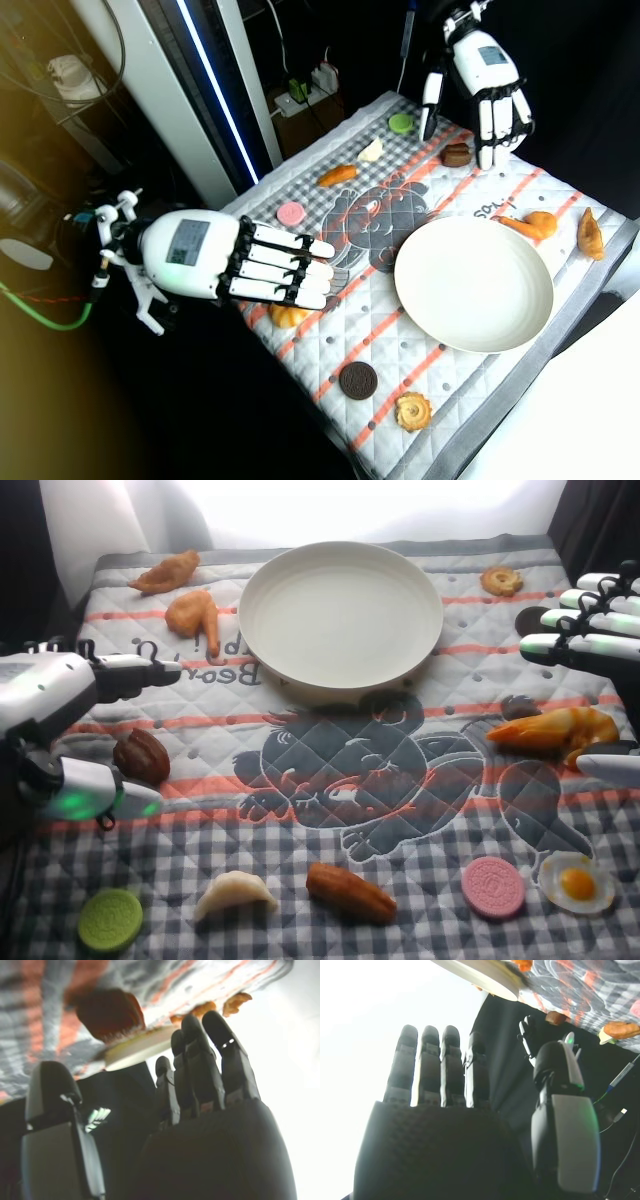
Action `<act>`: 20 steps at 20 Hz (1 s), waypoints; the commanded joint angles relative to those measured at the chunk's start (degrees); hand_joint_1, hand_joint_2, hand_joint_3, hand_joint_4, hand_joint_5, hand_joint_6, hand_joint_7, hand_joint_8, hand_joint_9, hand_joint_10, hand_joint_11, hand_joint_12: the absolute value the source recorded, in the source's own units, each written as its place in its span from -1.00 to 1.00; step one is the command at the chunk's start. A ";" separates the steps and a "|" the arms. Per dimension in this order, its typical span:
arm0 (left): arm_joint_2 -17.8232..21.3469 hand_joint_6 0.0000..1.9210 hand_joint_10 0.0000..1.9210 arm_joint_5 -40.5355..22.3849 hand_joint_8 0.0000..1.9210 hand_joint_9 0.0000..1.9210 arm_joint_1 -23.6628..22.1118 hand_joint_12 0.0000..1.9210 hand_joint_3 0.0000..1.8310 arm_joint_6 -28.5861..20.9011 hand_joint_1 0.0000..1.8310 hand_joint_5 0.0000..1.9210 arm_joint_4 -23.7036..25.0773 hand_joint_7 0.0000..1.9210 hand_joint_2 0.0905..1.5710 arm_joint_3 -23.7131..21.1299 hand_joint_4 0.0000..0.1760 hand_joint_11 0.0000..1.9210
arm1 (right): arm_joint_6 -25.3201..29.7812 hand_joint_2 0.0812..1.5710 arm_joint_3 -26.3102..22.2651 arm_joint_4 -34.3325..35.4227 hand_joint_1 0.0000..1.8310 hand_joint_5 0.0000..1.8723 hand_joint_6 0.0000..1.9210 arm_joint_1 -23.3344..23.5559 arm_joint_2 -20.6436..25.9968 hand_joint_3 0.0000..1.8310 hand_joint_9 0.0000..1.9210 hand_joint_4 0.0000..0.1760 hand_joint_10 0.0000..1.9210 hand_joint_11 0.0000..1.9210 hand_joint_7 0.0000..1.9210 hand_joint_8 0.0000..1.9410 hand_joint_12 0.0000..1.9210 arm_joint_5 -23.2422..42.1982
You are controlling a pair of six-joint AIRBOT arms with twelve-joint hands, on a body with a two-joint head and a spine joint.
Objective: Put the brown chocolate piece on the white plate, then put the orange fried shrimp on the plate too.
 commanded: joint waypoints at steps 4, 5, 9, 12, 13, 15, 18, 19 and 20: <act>0.05 -1.00 -0.95 -5.20 -1.00 -0.30 -0.80 0.41 -1.00 0.10 0.06 -0.61 0.04 -0.37 0.08 0.83 0.87 -0.95 | 0.43 0.47 0.21 1.11 -0.42 -0.66 -1.00 -0.11 0.33 -1.00 -0.78 -0.36 -1.00 -0.90 -0.71 -1.00 -0.84 6.84; 0.01 -1.00 -0.92 -5.12 -0.99 -0.25 -0.80 0.49 -1.00 0.10 0.10 -0.59 -0.04 -0.33 0.05 0.89 0.80 -0.93 | 0.45 0.47 0.20 1.11 -0.41 -0.65 -1.00 -0.13 0.33 -1.00 -0.76 -0.45 -0.99 -0.88 -0.69 -1.00 -0.84 6.83; -1.61 -0.99 -0.70 -3.76 -0.99 -0.35 -1.52 0.47 -1.00 2.97 0.12 -0.60 -1.22 -0.31 0.10 1.76 0.79 -0.87 | 0.60 0.46 0.21 1.12 -0.40 -0.63 -1.00 -0.13 0.31 -1.00 -0.74 -0.53 -1.00 -0.83 -0.68 -1.00 -0.88 6.83; -3.32 -1.00 -0.24 -3.91 -1.00 -0.52 -2.05 0.48 -1.00 6.84 0.14 -0.56 -2.33 -0.24 0.12 1.95 0.75 -0.85 | 0.73 0.47 0.20 1.13 -0.37 -0.63 -1.00 -0.27 0.29 -1.00 -0.72 -0.65 -0.99 -0.81 -0.66 -1.00 -0.88 6.83; -3.63 -1.00 0.01 -3.70 -1.00 -0.59 -2.21 0.64 -1.00 6.85 0.16 -0.55 -2.33 -0.23 0.13 2.09 0.64 -0.89 | 0.77 0.48 0.21 1.13 -0.36 -0.64 -1.00 -0.28 0.28 -1.00 -0.72 -0.57 -1.00 -0.82 -0.67 -1.00 -0.89 6.82; -3.89 -0.99 0.20 -3.59 -0.99 -0.61 -2.30 0.77 -1.00 6.85 0.20 -0.47 -2.34 -0.18 0.14 2.25 0.10 -0.87 | 0.80 0.49 0.21 1.13 -0.38 -0.65 -1.00 -0.31 0.28 -1.00 -0.72 -0.60 -1.00 -0.81 -0.67 -1.00 -0.89 6.82; -3.89 -0.99 0.16 -3.59 -0.96 -0.51 -2.29 0.77 -1.00 6.85 0.23 -0.16 -2.64 -0.02 0.24 2.34 -0.80 -0.88 | 0.83 0.51 0.19 1.15 -0.39 -0.65 -1.00 -0.37 0.28 -0.99 -0.73 -0.69 -1.00 -0.82 -0.67 -1.00 -0.90 6.81; -3.89 -0.60 0.35 -3.58 0.05 -0.48 -2.29 0.83 -1.00 6.85 0.35 0.10 -2.69 -0.01 0.34 2.39 -1.00 -0.82 | 0.87 0.51 0.19 1.16 -0.40 -0.65 -1.00 -0.47 0.28 -0.99 -0.73 -0.72 -1.00 -0.82 -0.67 -1.00 -0.90 6.81; -3.89 -0.42 0.46 -3.57 0.37 -0.50 -2.29 0.91 -1.00 6.85 0.36 0.10 -2.77 -0.08 0.40 2.43 -1.00 -0.81 | 0.93 0.51 0.18 1.17 -0.40 -0.64 -1.00 -0.54 0.28 -1.00 -0.73 -0.78 -1.00 -0.81 -0.67 -1.00 -0.90 6.80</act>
